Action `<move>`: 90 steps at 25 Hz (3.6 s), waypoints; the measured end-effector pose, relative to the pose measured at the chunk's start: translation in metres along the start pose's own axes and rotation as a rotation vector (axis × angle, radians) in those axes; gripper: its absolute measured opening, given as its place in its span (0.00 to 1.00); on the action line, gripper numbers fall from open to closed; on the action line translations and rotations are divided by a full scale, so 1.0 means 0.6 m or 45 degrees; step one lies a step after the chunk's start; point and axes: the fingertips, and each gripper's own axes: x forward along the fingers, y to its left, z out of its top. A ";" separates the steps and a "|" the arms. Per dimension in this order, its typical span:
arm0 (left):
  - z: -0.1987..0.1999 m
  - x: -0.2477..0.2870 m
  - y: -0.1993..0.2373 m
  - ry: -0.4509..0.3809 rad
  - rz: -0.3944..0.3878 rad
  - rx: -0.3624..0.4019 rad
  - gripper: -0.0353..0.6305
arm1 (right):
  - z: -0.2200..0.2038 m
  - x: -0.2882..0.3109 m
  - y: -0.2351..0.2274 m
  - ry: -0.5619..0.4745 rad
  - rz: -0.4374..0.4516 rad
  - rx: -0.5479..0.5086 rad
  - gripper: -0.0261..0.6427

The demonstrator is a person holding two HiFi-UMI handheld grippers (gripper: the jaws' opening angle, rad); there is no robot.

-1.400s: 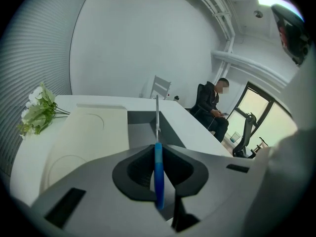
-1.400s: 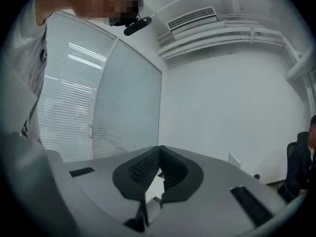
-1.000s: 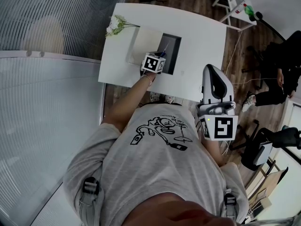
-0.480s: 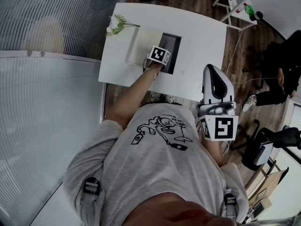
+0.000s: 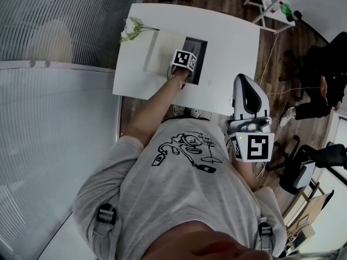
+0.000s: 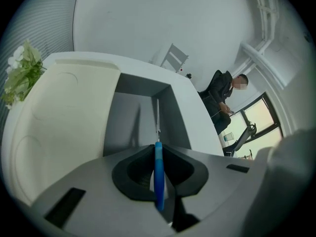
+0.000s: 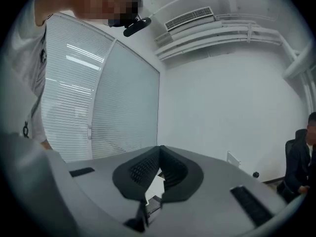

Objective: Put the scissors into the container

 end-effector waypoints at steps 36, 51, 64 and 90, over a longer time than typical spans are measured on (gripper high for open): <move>-0.015 0.039 0.000 0.031 -0.052 -0.095 0.22 | -0.004 0.005 -0.008 0.010 -0.016 0.009 0.05; -0.010 0.028 -0.007 -0.003 -0.041 -0.083 0.29 | -0.002 0.000 -0.006 -0.003 -0.010 0.007 0.05; -0.010 0.022 -0.015 -0.020 -0.039 -0.086 0.35 | 0.003 -0.005 -0.002 -0.010 -0.004 0.003 0.05; 0.007 -0.019 -0.009 -0.088 -0.006 -0.055 0.37 | 0.010 -0.006 0.014 -0.025 0.009 0.001 0.05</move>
